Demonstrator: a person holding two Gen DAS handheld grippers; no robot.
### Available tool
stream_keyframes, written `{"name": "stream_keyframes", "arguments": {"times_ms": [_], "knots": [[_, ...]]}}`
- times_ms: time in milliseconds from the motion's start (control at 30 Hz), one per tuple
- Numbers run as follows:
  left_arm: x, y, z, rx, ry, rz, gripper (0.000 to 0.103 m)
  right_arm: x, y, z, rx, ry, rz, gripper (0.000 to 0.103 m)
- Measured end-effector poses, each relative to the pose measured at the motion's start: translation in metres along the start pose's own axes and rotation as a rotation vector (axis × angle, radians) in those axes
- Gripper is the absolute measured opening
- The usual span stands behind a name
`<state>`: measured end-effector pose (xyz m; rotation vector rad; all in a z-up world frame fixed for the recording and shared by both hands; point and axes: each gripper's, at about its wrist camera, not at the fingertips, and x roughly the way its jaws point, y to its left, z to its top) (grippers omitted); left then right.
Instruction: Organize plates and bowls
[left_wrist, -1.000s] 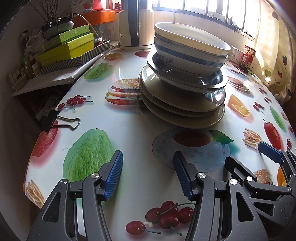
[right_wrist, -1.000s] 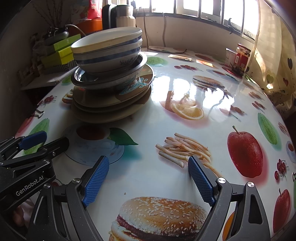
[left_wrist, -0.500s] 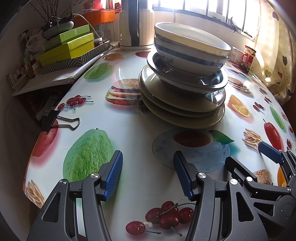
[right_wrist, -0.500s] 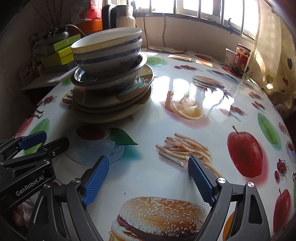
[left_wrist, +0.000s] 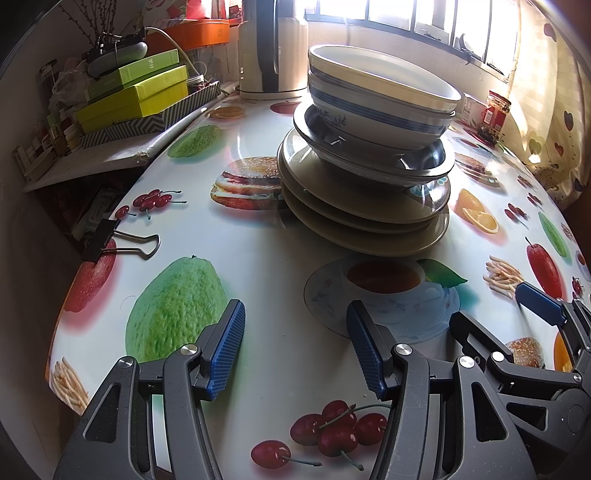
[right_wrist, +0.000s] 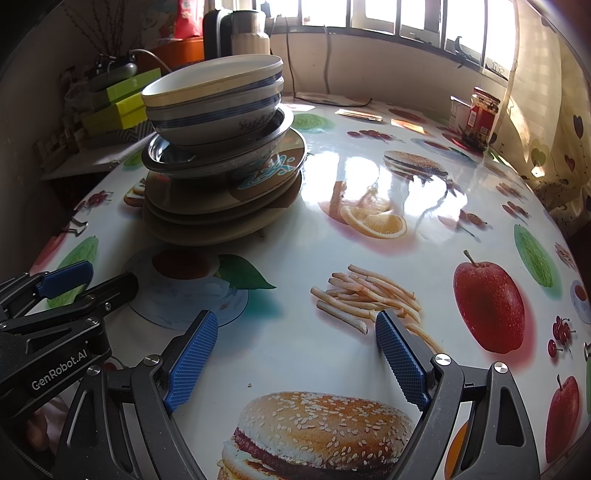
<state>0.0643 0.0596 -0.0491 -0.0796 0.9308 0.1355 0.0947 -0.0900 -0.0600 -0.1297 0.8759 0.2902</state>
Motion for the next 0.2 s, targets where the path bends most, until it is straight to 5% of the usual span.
{"name": "stream_keyframes", "arguments": {"times_ms": [200], "knots": [[0.0000, 0.0000, -0.0001, 0.000, 0.000, 0.000, 0.058, 0.0000, 0.0002, -0.0001, 0.000, 0.000, 0.000, 0.089]]}}
